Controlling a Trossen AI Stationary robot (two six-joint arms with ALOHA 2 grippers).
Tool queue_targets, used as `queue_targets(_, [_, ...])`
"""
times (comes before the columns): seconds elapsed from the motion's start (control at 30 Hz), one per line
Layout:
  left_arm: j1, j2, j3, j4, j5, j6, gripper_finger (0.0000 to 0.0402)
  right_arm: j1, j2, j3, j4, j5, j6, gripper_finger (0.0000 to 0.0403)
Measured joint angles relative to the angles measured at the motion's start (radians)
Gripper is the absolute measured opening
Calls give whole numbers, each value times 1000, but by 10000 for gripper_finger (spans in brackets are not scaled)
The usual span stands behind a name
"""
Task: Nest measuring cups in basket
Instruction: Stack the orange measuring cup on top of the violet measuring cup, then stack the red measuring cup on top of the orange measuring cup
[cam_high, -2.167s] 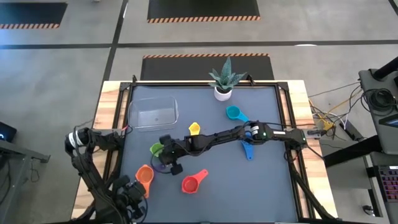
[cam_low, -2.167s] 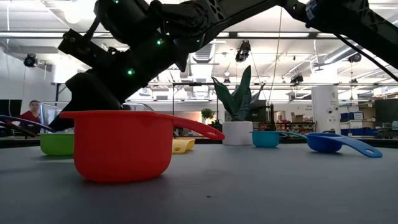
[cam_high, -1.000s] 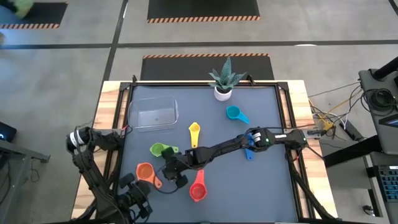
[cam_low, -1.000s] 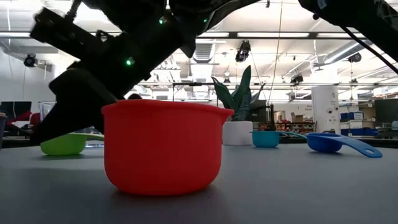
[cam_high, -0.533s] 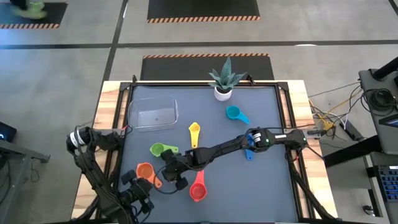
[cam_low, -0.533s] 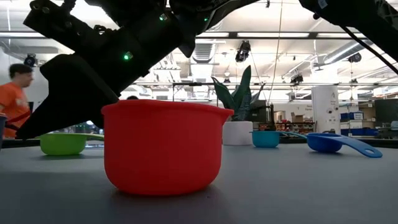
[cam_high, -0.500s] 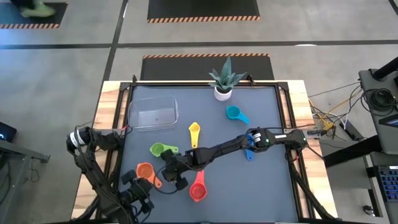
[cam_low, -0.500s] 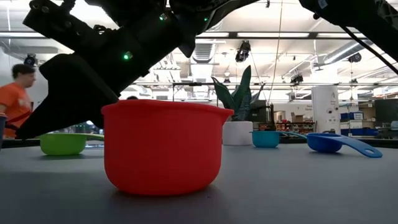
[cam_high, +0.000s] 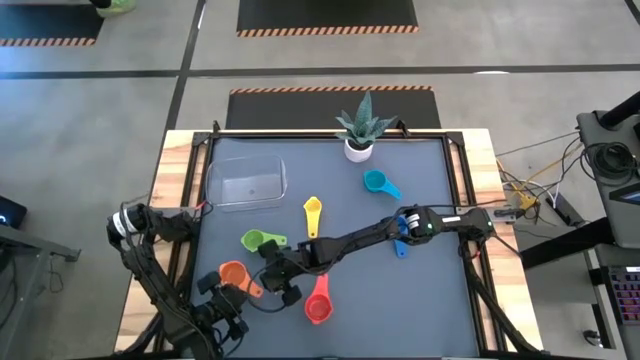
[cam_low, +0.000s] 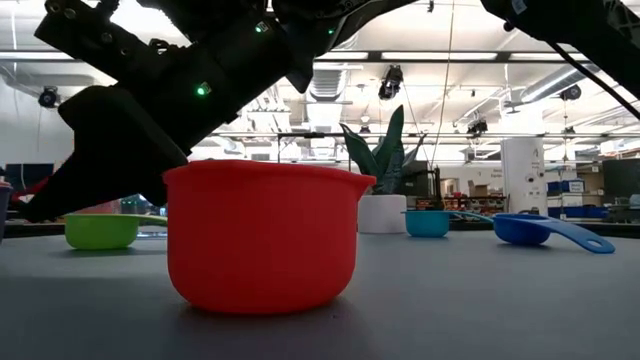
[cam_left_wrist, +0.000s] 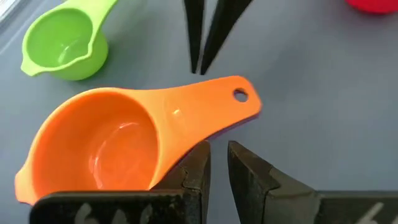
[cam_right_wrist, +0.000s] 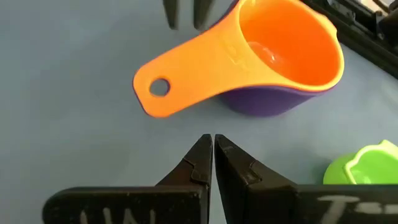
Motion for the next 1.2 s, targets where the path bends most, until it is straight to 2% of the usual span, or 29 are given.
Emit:
queue_targets(0.13, [-2, 0, 79, -72, -2, 63, 37, -2, -11, 0, -51, 10, -21, 9])
queue_targets(0.27, [-2, 0, 222, -248, -38, 174, 37, -7, -65, 0, -132, 12, -27, 9])
queue_targets(0.33, [1, 0, 296, -353, -83, 235, 37, -9, -95, 2, -175, 12, -31, 9])
queue_targets(0.47, [3, -10, 421, -519, -243, 340, 37, -9, -146, 2, -258, 13, -36, 9])
queue_targets(0.77, [56, -115, 572, -483, -513, 993, 37, -9, -275, -42, -372, 29, -4, 9])
queue_targets(0.93, [118, -181, 582, -478, -584, 1167, 37, -17, -393, -143, -414, 32, 34, 9])
queue_targets(1.07, [197, -237, 524, -464, -584, 1182, 37, -26, -520, -291, -399, 32, 68, 9])
queue_targets(1.2, [273, -300, 411, -405, -563, 1185, 37, -37, -664, -467, -354, 30, 112, 9])
